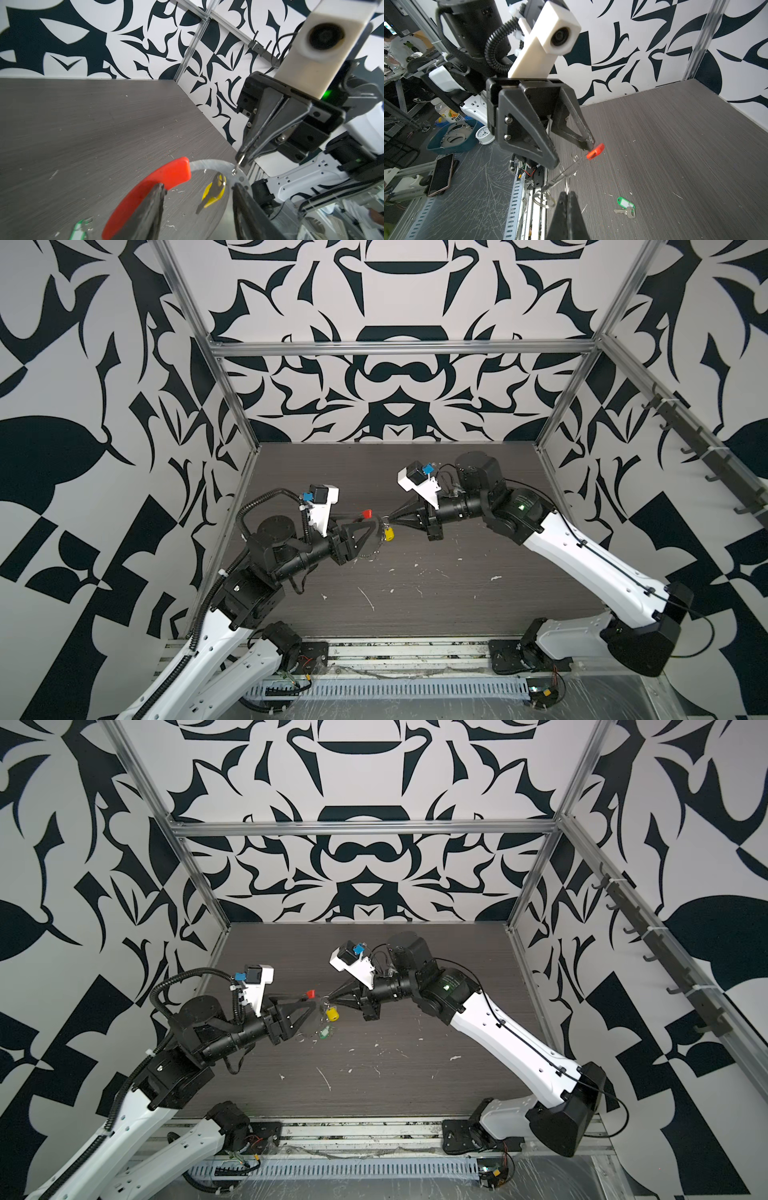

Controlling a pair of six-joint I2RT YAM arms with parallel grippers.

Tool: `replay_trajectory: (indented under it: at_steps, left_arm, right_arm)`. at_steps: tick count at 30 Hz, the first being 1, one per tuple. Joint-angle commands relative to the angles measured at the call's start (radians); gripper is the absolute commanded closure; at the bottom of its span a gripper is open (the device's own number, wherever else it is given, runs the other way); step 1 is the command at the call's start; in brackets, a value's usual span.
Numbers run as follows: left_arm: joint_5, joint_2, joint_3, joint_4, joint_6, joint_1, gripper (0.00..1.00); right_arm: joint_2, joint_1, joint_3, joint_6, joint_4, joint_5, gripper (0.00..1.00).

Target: Remove the keys from the keyring

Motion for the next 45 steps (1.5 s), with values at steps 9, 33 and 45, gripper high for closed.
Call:
replay_trajectory:
  at_steps: [9, 33, 45]
  left_arm:
    - [-0.226, -0.171, -0.176, 0.045, -0.097, 0.001, 0.09]
    - [0.244, -0.064, -0.45, 0.824, -0.533, 0.279, 0.1]
    - [0.341, -0.016, -0.45, 0.923, -0.595, 0.279, 0.43]
  right_arm:
    - [-0.063, 0.002, -0.024, 0.05, 0.118, 0.036, 1.0]
    - [-0.184, -0.035, -0.145, 0.147, 0.3, 0.04, 1.0]
    - [-0.167, -0.059, -0.151, 0.166, 0.305, 0.046, 1.0]
